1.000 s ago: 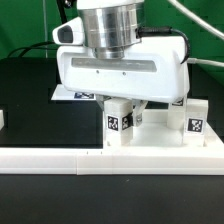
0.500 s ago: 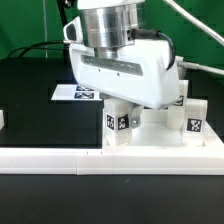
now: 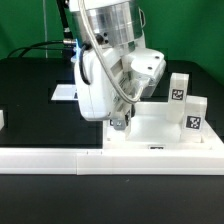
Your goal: Assemble square table
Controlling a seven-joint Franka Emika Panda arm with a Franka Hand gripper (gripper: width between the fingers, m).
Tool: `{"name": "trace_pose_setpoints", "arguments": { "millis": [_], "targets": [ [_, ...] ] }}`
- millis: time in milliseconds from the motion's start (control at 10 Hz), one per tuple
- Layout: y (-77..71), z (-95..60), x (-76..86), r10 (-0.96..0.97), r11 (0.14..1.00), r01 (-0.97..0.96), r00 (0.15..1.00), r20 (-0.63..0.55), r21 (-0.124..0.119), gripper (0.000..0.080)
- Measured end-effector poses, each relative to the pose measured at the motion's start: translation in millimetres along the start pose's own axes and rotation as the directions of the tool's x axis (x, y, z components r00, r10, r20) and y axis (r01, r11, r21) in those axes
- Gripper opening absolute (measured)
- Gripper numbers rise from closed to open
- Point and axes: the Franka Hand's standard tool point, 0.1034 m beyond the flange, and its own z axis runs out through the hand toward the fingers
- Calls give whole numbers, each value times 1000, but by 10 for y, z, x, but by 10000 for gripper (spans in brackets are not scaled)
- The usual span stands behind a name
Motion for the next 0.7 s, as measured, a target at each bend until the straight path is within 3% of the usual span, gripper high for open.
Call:
{"name": "trace_pose_setpoints", "arguments": {
  "millis": [100,200,300,400,500,600,700],
  "targets": [
    [2,4,3,1,1000,-1,1000,0,-1,393],
    [2,5,4,-21,1000,21,1000,0,-1,393],
    [3,5,-2,-108,994,108,994,-2,-1,533],
    [10,0,-23,-312,950,312,950,1,-1,615],
    [53,-13,-46,-550,835,550,835,14,-5,639],
    [72,-32,-19,-558,830,558,830,13,20,639],
    [75,-27,4,-633,775,632,775,5,13,648]
  ]
}}
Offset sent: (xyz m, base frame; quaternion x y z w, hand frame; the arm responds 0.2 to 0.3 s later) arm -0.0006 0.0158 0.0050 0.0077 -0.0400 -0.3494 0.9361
